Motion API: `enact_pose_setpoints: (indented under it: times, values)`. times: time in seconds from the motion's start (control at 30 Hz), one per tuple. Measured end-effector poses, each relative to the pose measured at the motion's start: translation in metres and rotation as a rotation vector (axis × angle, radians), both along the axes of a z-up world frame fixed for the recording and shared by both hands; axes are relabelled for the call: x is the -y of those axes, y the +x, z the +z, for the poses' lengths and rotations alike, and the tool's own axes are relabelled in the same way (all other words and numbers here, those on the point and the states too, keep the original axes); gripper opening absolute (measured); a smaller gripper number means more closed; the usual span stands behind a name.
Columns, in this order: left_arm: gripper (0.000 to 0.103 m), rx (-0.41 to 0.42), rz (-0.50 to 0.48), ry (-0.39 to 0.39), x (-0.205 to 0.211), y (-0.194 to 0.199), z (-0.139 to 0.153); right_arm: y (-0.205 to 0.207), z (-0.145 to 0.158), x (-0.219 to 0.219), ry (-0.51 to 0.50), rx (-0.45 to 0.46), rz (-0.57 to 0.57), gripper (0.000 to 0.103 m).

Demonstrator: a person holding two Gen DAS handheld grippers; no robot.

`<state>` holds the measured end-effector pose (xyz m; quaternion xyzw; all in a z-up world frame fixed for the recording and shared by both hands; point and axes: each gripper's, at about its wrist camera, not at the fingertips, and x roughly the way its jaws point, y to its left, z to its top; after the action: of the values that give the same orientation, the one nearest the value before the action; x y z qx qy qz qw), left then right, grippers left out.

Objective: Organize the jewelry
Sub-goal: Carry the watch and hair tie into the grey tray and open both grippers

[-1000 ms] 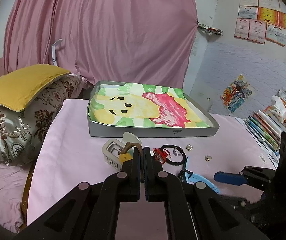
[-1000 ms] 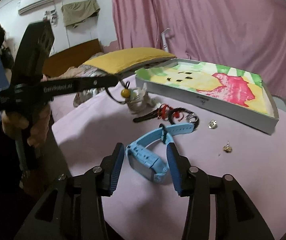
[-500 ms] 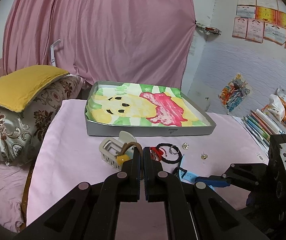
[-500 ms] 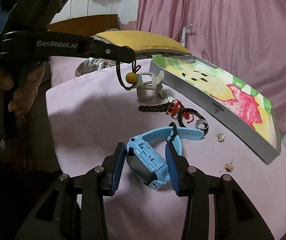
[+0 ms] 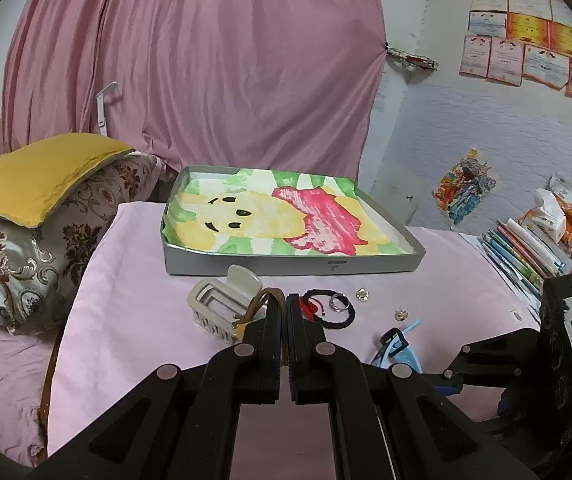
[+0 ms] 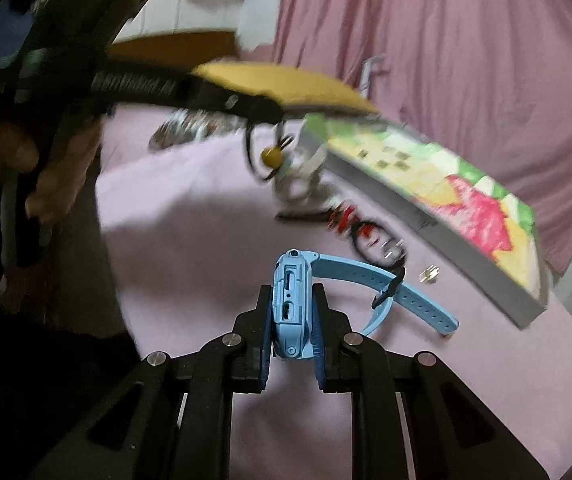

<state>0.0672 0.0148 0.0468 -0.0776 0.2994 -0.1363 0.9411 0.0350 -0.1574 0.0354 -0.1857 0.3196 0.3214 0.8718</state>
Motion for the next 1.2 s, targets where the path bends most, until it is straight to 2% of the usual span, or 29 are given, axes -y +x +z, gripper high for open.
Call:
enact_pose_setpoints:
  times: [0.2,0.3,0.43,0.53,0.67,0.8,0.9,1.07,1.2]
  values:
    - [0.003,0.086,-0.013,0.02,0.004,-0.002,0.018,0.015,0.037,0.014,0.16,0.174,-0.13,0.015]
    - [0.003,0.158,-0.019,0.024,0.005,-0.001,0.029,0.031,0.053,0.015,0.223,0.277,-0.192,0.015]
    - [0.003,0.259,-0.023,0.045,0.006,0.011,0.044,0.058,0.07,0.016,0.306,0.368,-0.259,0.015]
    - [0.003,0.332,-0.017,0.056,0.003,0.026,0.051,0.081,0.077,0.013,0.32,0.413,-0.289,0.015]
    - [0.003,0.389,-0.005,0.04,-0.004,0.057,0.054,0.106,0.08,0.005,0.315,0.418,-0.313,0.015]
    - [0.003,0.386,0.013,0.053,-0.009,0.089,0.049,0.141,0.069,-0.004,0.304,0.357,-0.333,0.015]
    - [0.003,0.328,0.01,0.062,-0.011,0.113,0.039,0.169,0.054,-0.011,0.292,0.257,-0.352,0.015]
    - [0.003,0.131,0.011,0.073,-0.015,0.15,0.015,0.207,0.021,-0.013,0.25,0.091,-0.39,0.015]
    - [0.003,0.008,-0.008,0.081,-0.017,0.166,-0.003,0.231,-0.007,-0.014,0.233,-0.05,-0.399,0.015]
